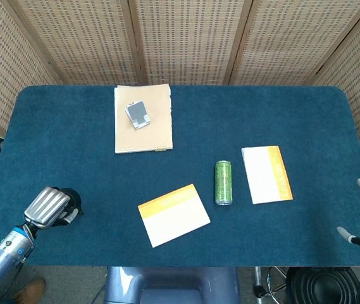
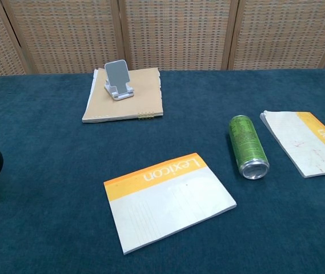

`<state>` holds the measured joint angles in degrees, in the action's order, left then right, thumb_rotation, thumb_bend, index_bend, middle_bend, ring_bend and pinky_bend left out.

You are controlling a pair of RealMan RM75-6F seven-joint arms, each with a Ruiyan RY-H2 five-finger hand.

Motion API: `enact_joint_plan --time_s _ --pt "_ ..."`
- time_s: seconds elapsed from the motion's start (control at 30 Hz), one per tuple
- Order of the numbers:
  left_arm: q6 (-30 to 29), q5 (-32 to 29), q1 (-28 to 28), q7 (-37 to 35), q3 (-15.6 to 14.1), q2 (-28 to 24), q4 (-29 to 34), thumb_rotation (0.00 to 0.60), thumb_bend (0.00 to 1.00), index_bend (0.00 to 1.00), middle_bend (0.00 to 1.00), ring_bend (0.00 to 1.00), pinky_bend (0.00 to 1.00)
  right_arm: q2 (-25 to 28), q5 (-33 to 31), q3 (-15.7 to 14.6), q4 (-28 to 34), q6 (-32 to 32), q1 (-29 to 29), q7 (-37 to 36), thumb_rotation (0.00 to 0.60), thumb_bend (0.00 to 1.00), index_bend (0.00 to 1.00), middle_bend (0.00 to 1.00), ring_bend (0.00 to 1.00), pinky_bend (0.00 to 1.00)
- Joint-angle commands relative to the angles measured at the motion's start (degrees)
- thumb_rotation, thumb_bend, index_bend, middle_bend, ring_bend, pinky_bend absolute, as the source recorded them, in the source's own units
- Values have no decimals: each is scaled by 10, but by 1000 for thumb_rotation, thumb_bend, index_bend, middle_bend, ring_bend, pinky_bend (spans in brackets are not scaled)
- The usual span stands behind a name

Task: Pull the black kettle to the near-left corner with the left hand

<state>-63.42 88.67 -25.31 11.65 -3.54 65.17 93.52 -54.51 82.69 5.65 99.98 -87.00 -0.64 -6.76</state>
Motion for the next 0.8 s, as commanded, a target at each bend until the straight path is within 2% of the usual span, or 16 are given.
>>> enact_joint_plan --time_s 0.03,0.17,0.47,0.6,0.8 --pt "2 -12 2 22 4 6 -3 511 891 1000 1000 879 736 0 0 0 0 0 0 0 600 0 0 0 0 0" --pt "6 -15 1 30 6 10 -4 492 892 1000 1000 879 748 0 0 0 0 0 0 0 600 0 0 0 0 0" --pt "-7 22 -14 16 16 29 -41 514 950 1000 1000 879 748 -1 1 0 1 0 0 1 600 0 0 0 0 0" --pt "-5 31 -29 14 27 42 -68 514 998 1000 1000 879 748 0 0 0 0 0 0 -1 600 0 0 0 0 0" --pt "-7 35 -44 6 42 51 -90 514 1000 1000 1000 879 748 1 -2 1 0 1 0 -4 600 0 0 0 0 0"
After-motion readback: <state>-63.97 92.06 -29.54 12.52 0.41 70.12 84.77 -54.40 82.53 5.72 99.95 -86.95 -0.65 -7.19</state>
